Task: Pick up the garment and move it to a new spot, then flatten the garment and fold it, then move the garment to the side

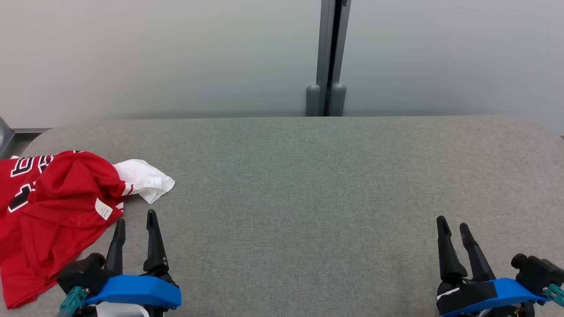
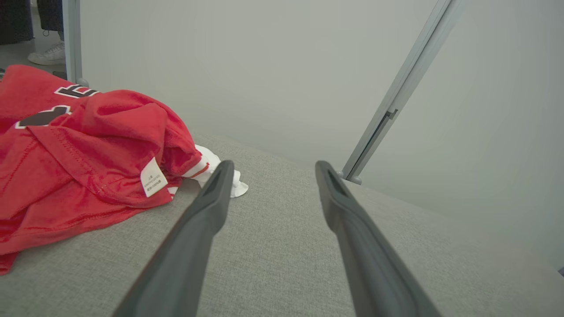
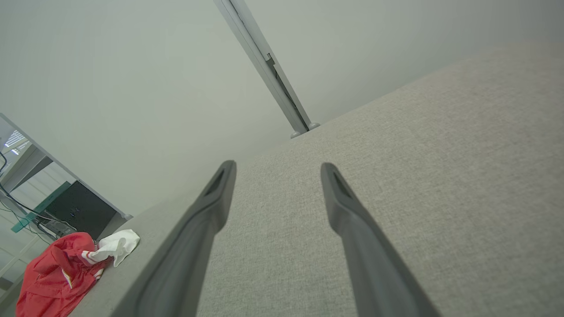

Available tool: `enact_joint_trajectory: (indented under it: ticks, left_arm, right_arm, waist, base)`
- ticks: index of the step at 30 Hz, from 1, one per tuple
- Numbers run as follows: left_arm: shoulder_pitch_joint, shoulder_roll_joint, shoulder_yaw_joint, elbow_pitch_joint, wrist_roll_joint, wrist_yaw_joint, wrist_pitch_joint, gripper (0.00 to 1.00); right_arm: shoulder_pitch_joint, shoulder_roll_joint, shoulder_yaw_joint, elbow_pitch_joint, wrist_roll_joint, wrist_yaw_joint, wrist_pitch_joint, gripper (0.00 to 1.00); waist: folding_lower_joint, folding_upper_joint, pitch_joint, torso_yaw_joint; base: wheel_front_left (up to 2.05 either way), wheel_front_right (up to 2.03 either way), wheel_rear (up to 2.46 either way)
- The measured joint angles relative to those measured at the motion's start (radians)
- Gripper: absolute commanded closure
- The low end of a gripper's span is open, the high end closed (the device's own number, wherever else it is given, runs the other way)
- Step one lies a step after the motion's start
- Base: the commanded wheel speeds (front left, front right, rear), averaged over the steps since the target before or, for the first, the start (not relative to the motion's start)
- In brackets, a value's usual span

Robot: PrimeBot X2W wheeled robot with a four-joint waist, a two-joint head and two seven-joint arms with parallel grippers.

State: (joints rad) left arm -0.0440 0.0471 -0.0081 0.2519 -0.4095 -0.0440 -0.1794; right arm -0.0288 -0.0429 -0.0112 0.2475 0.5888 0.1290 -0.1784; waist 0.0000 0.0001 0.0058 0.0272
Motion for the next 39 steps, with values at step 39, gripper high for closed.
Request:
enact_joint_trajectory:
  ticks: [39]
  left_arm:
    - [-0.004, 0.005, -0.028, 0.045, 0.282, 0.032, -0.078, 0.0]
  right_arm:
    - [0.012, -0.003, 0.036, 0.019, -0.299, 0.0, -0.078, 0.0]
  waist:
    - [0.0, 0.0, -0.013, 0.014]
  base:
    - [0.0, 0.0, 0.0]
